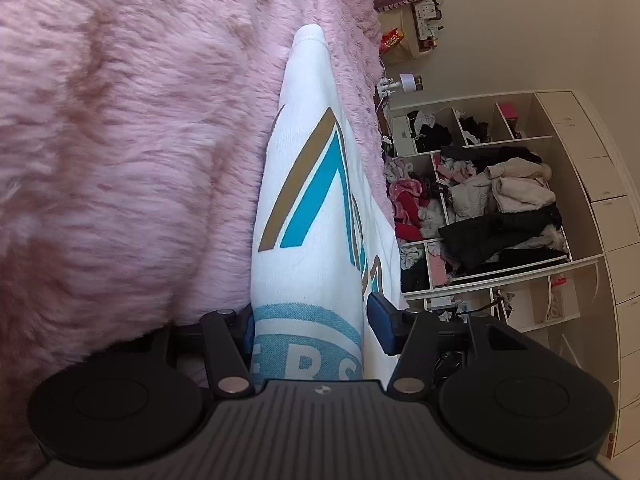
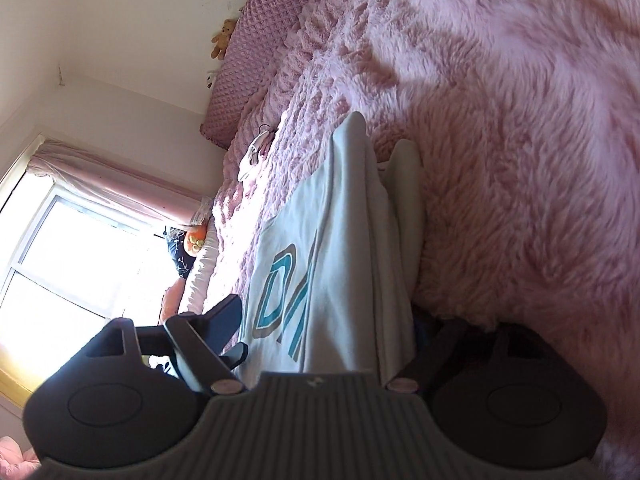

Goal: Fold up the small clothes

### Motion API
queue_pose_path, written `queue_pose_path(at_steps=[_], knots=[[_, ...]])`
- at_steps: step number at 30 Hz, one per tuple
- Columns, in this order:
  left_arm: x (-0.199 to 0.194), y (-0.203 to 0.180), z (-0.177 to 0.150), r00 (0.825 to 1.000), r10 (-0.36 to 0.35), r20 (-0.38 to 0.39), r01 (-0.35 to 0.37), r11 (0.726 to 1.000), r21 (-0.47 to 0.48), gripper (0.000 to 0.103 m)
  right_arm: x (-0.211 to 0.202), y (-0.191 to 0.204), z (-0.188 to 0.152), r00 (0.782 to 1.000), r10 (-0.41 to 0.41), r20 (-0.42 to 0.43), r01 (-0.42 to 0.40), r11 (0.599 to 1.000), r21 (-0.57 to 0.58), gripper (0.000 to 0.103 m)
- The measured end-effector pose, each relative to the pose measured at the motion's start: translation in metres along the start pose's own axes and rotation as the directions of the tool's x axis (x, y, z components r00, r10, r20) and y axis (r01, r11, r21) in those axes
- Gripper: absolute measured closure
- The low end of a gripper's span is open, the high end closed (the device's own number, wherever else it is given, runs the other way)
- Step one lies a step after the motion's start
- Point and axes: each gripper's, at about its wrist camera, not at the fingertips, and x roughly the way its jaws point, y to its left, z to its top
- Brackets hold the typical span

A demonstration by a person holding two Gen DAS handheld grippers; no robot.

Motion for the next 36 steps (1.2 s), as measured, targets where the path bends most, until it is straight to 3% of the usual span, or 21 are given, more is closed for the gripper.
queue_pose_path(at_steps=[2,3,4,5,7,11,13,17,19,22,27,36], knots=[[0.0,-0.001,-0.002,1.0,0.011,0.008,-0.011,1.0,0.008,0.043,0.007,0.007,0.0,0.999,-0.037,-0.01,0.037,0.999,-0.033,0.029],[0.001,-0.005,-0.003,1.0,0.024,0.003,-0.025,0.999,0.026,0.049,0.008,0.01,-0.001,0.998,-0.065,-0.009,0.065,0.997,-0.051,0.039],[0.001,-0.01,-0.004,0.999,0.054,0.0,-0.054,0.997,0.06,0.053,0.01,0.013,-0.002,0.994,-0.111,-0.008,0.11,0.992,-0.07,0.058],[0.0,-0.014,-0.007,0.996,0.09,0.004,-0.09,0.992,0.093,0.061,0.011,0.014,-0.003,0.988,-0.151,-0.012,0.15,0.985,-0.081,0.068],[-0.002,-0.023,-0.012,0.991,0.134,0.025,-0.136,0.984,0.117,0.064,0.013,0.017,-0.004,0.983,-0.181,-0.008,0.18,0.98,-0.08,0.077],[-0.002,-0.051,-0.018,0.973,0.225,0.048,-0.23,0.953,0.198,0.065,0.017,0.04,-0.006,0.961,-0.276,0.004,0.273,0.948,-0.163,0.078],[-0.004,-0.063,-0.02,0.971,0.232,0.05,-0.237,0.947,0.216,0.067,0.017,0.054,-0.007,0.953,-0.304,0.006,0.3,0.935,-0.188,0.078],[-0.012,-0.089,-0.024,0.971,0.232,0.052,-0.238,0.94,0.245,0.067,0.006,0.081,-0.007,0.962,-0.272,0.034,0.274,0.945,-0.178,0.081],[-0.019,-0.107,-0.029,0.968,0.242,0.067,-0.251,0.922,0.296,0.067,0.003,0.106,-0.01,0.959,-0.279,0.043,0.281,0.931,-0.231,0.081],[-0.039,-0.126,-0.034,0.969,0.229,0.095,-0.247,0.924,0.292,0.067,-0.003,0.135,-0.017,0.958,-0.284,0.046,0.285,0.915,-0.284,0.082],[-0.093,-0.149,-0.044,0.964,0.217,0.15,-0.252,0.926,0.28,0.067,-0.013,0.182,-0.042,0.97,-0.24,0.028,0.236,0.921,-0.311,0.082],[-0.196,-0.19,-0.092,0.937,0.25,0.243,-0.322,0.887,0.331,0.067,-0.023,0.264,-0.117,0.99,-0.132,-0.038,0.109,0.92,-0.375,0.082]])
